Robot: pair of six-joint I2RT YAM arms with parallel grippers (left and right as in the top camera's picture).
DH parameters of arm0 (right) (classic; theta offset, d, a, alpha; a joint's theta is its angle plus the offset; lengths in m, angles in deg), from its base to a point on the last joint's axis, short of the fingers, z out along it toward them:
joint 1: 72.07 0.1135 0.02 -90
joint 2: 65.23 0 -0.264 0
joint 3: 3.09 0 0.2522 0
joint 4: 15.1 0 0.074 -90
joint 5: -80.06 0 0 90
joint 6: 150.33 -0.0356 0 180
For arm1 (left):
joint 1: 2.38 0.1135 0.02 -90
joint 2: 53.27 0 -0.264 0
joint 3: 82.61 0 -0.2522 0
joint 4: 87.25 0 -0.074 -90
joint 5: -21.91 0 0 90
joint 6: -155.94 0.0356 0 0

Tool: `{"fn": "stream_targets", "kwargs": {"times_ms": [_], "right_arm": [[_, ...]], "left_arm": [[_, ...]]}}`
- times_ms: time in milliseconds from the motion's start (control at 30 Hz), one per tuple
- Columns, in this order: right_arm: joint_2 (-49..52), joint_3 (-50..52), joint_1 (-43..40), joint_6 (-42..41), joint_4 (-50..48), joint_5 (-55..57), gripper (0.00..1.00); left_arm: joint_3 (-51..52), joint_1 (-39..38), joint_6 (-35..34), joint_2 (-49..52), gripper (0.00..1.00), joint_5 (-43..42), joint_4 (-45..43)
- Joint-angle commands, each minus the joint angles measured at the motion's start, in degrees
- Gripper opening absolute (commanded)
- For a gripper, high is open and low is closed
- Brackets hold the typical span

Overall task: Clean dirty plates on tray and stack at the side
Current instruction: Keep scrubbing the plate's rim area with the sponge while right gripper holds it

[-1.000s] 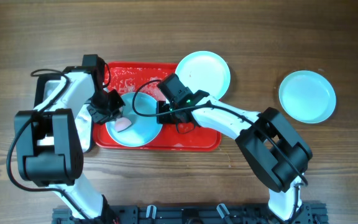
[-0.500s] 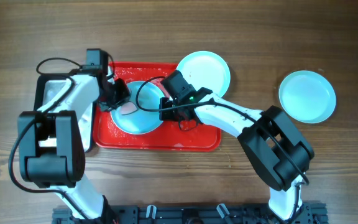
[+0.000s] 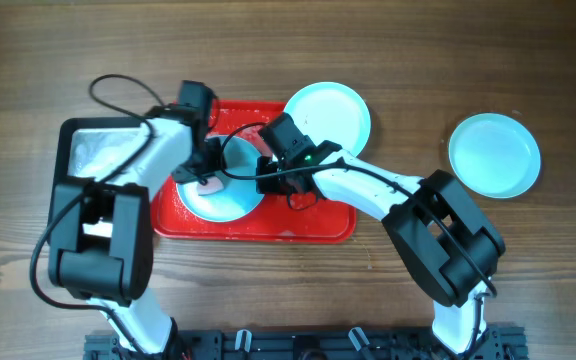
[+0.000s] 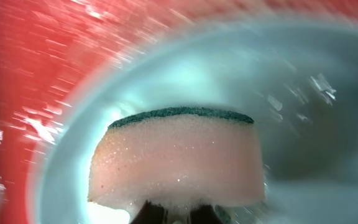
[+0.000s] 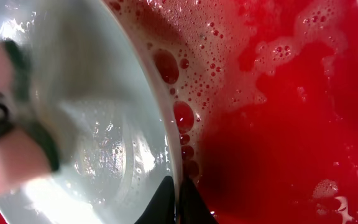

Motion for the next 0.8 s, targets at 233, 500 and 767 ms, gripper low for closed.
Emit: {"fn": "stream_targets", "kwargs": {"times_ms": [233,500,767], "right_arm": [[4.11,1.81,1.14,3.02,0.9,-0.57,0.04],[4.11,1.81,0.79,2.95,0.92,-0.44,0.04],[4.11,1.81,0.7,2.99,0.74,-0.81,0.04]], "left_arm": [[3.32,-9.49,1.05,2.8,0.04,-1.11,-3.15],[3.32,2.86,-4.57,2.82,0.04,3.96,2.27],[3.32,9.88,-6.21,2.8,0.04,7.93,9.03]]}}
